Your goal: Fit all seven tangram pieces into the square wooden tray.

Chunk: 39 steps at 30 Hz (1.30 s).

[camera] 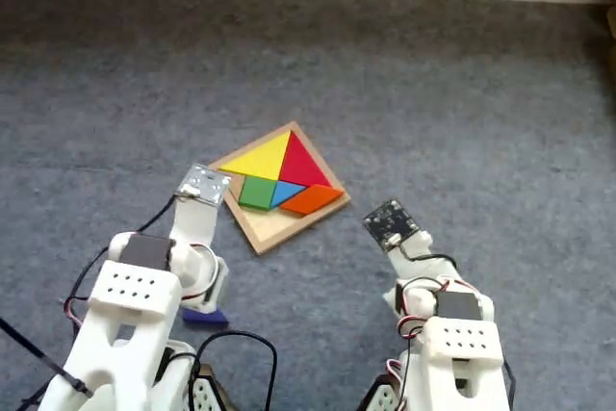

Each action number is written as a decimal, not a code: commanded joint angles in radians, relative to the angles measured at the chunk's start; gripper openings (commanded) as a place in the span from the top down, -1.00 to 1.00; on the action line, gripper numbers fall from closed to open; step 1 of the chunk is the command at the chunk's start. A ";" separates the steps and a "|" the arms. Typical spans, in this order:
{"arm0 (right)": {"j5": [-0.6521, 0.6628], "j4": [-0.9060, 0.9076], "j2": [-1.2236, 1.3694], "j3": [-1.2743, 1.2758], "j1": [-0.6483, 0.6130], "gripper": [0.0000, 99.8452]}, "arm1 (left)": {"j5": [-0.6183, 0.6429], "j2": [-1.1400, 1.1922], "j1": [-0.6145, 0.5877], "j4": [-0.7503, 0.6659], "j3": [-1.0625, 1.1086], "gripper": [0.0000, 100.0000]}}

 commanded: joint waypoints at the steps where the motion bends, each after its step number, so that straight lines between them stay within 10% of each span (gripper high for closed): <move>1: -0.026 -0.039 -0.015 -0.002 0.016 0.95 | 0.041 0.008 0.081 -0.021 -0.005 0.50; 22: -0.037 -0.074 -0.019 0.053 0.018 0.95 | 0.158 0.466 -0.117 -0.186 -0.153 0.51; 33: -0.037 -0.074 -0.019 0.053 0.019 0.95 | 0.150 0.464 -0.119 0.150 -0.450 0.51; 39: -0.034 -0.074 -0.019 0.053 0.019 0.95 | -0.150 0.464 -0.119 0.215 -0.476 0.90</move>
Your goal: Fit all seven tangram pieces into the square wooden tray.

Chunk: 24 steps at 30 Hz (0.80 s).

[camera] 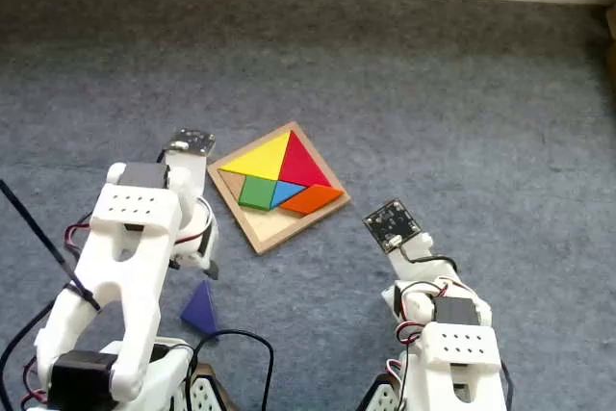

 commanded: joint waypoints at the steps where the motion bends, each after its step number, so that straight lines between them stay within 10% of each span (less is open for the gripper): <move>1: -0.008 -0.016 -0.005 0.004 0.021 0.95 | -0.204 -0.001 -0.013 0.023 -0.042 1.00; 15: -0.006 -0.018 -0.005 0.005 0.021 0.95 | -0.677 0.005 -0.036 -0.184 0.314 0.97; 24: -0.005 -0.018 -0.005 0.005 0.019 0.95 | -0.470 0.002 0.220 -0.288 0.331 0.97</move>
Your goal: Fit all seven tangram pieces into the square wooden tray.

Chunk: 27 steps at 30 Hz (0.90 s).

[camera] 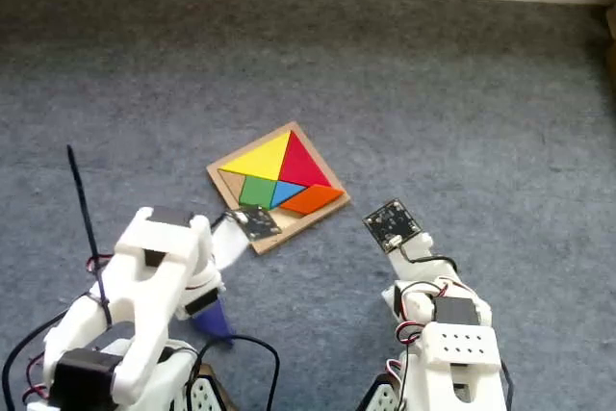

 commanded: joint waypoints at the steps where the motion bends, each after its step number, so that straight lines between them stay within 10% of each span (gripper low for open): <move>1: -0.006 -0.018 -0.005 0.005 0.019 0.95 | 0.224 -0.001 0.128 -0.063 -0.031 0.97; 10: -0.006 -0.018 -0.005 0.005 0.021 0.95 | 0.644 -0.005 0.271 -0.143 -0.191 0.97; 20: -0.006 -0.018 -0.005 0.005 0.022 0.95 | 0.408 0.002 0.298 0.368 -0.334 0.97; 27: -0.005 -0.018 -0.005 0.005 0.021 0.95 | 0.353 0.004 0.341 0.221 -0.191 0.97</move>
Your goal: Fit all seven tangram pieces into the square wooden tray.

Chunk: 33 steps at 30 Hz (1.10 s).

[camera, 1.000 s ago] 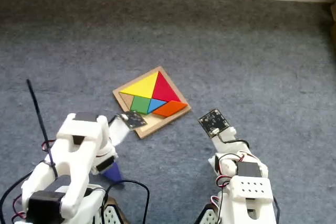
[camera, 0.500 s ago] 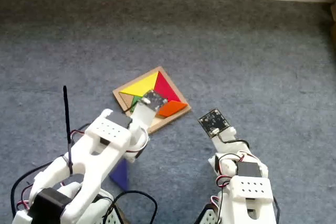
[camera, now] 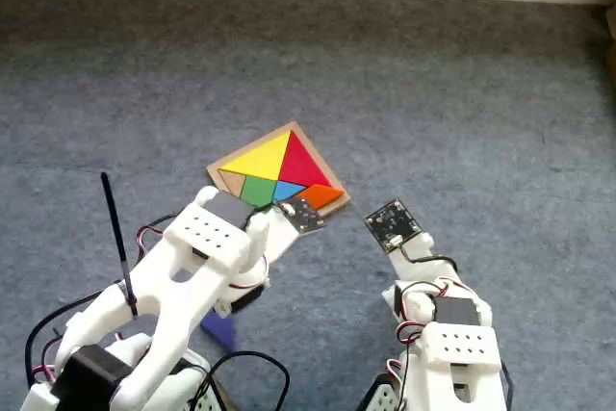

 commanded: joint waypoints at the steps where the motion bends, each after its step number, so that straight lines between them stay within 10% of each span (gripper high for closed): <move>1: -0.006 -0.018 -0.005 0.005 0.016 0.95 | -0.012 0.002 0.024 -0.107 0.064 0.97; 13: -0.006 -0.018 -0.005 0.005 0.016 0.95 | -0.008 0.002 0.005 -0.437 0.202 0.97; 20: -0.006 -0.018 -0.005 0.005 0.016 0.95 | 0.241 -0.008 -0.110 -0.580 0.104 0.97; 33: -0.005 -0.018 -0.005 0.005 0.016 0.95 | 0.238 -0.002 -0.054 0.173 -0.309 0.97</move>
